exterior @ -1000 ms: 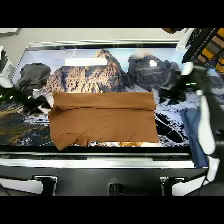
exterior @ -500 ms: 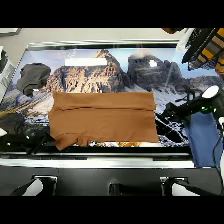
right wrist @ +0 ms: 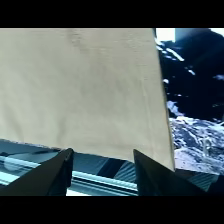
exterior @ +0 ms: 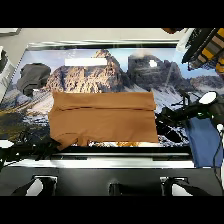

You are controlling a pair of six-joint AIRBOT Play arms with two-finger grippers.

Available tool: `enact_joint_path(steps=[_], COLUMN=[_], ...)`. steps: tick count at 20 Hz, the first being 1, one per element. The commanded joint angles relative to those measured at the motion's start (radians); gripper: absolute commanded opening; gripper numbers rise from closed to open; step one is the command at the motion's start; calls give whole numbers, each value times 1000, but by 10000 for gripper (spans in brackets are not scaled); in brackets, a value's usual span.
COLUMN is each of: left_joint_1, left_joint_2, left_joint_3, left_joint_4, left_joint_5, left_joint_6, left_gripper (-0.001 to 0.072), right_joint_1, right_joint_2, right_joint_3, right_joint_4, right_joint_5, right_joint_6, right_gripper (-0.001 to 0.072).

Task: Fold the clothes and pants, and hang the long-sleeved shirts on hangers.

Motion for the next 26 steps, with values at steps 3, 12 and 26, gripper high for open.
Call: enact_joint_path(steps=[3,12,26], left_joint_1=[0,0,0], left_joint_2=[3,-8,-58], left_joint_3=[-10,-10,-10], left_joint_4=[-51,-61,-61], left_joint_5=[85,82,64], left_joint_6=[4,4,27], left_gripper=[378,372,20], right_joint_1=[1,-247,-319], right_joint_2=[36,94,86], right_joint_3=[-3,-3,-367], right_joint_4=[24,243,130], right_joint_5=[-12,-108,-107], right_joint_6=[5,79,-113], right_gripper=[419,479,479])
